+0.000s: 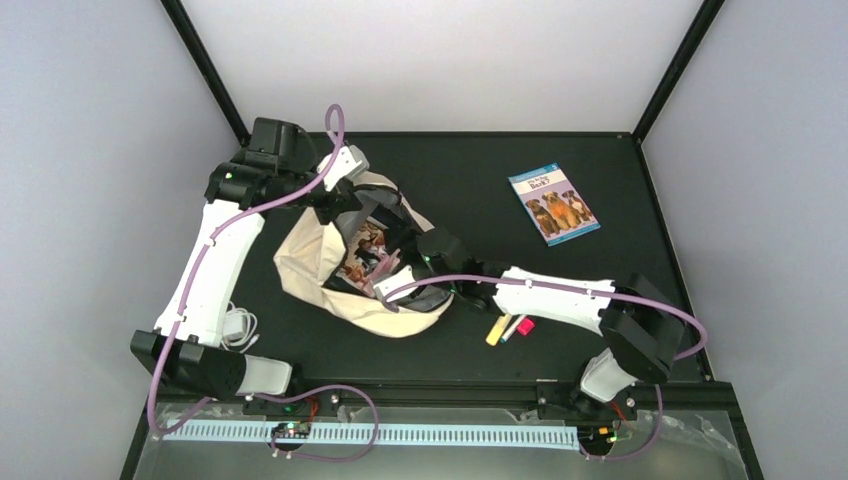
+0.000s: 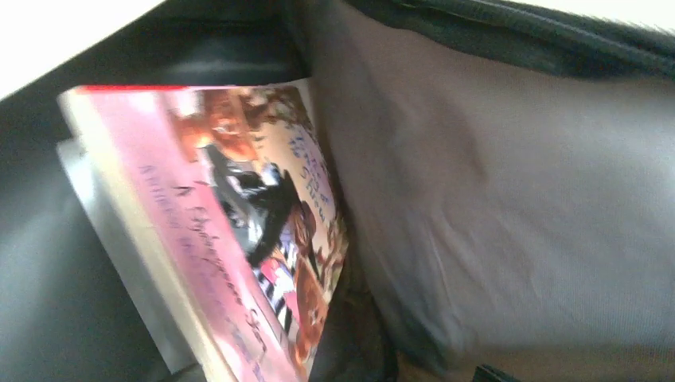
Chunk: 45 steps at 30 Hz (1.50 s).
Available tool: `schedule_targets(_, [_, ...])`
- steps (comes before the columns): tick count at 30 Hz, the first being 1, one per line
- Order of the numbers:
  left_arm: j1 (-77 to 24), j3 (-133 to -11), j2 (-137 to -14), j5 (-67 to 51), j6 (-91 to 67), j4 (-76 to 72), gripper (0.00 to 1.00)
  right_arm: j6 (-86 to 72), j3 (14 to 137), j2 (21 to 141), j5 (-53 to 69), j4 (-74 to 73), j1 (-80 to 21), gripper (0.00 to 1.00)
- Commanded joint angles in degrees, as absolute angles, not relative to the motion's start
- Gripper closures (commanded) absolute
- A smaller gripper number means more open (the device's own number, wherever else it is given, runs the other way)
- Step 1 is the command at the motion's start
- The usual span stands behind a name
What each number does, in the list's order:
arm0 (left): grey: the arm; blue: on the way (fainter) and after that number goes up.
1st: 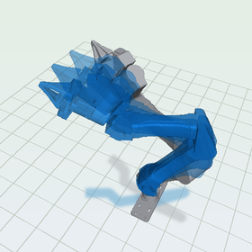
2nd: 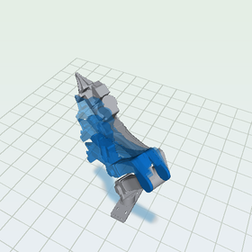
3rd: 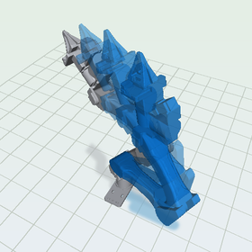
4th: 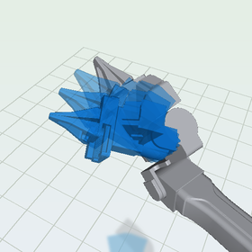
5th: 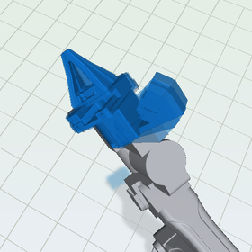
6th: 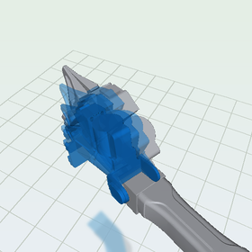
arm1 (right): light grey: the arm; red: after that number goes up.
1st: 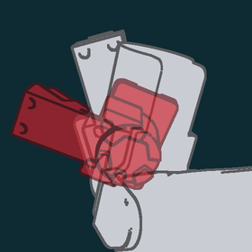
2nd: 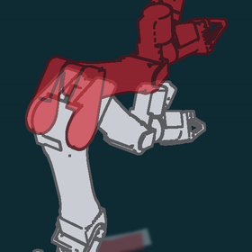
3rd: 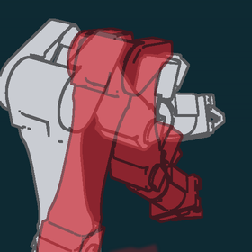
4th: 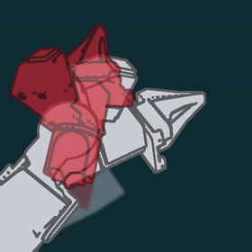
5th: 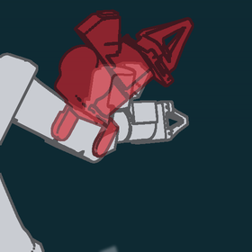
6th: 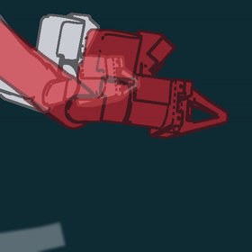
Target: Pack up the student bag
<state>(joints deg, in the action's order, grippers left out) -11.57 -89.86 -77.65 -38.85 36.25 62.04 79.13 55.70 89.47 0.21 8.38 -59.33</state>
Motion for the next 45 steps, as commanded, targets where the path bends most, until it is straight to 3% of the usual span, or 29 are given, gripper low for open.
schedule_targets(1, [-11.87,-92.42,-76.64,-38.14,31.74,56.48,0.99,70.61,56.93,87.24,-2.06,16.47,-59.59,0.07])
schedule_targets(5, [-11.70,-91.95,-77.05,-34.14,29.47,54.49,0.99,56.49,54.59,78.15,1.98,10.64,-57.65,0.00])
schedule_targets(9, [-11.22,-92.38,-78.22,-31.98,27.73,53.56,0.98,38.54,52.26,67.20,9.16,3.33,-51.09,0.00])
schedule_targets(12, [-11.16,-92.57,-78.61,-31.30,27.75,53.87,0.98,22.11,53.53,63.14,5.75,-2.02,-41.46,0.00])
schedule_targets(16, [-11.16,-91.67,-77.89,-31.26,27.95,53.51,0.99,6.89,61.54,68.40,-0.80,-17.36,-22.03,0.00])
schedule_targets(20, [-11.16,-90.61,-77.27,-31.56,27.78,52.54,0.99,7.18,70.93,80.44,-16.66,-33.44,-17.44,0.01])
schedule_targets(25, [-11.16,-89.67,-76.74,-31.61,27.51,51.79,0.98,10.64,74.29,92.13,-30.00,-36.82,-17.40,0.03])
schedule_targets(30, [-11.16,-89.72,-77.55,-31.97,27.52,51.82,0.98,10.84,79.48,104.28,-33.40,-41.31,-18.70,0.16])
schedule_targets(33, [-11.16,-89.97,-78.33,-31.99,27.51,51.98,0.98,13.68,78.95,108.38,-38.43,-39.76,-20.46,0.17])
schedule_targets(45, [-11.16,-90.35,-79.53,-31.72,28.02,52.22,0.98,18.39,76.03,116.80,-40.07,-36.05,-21.45,0.22])
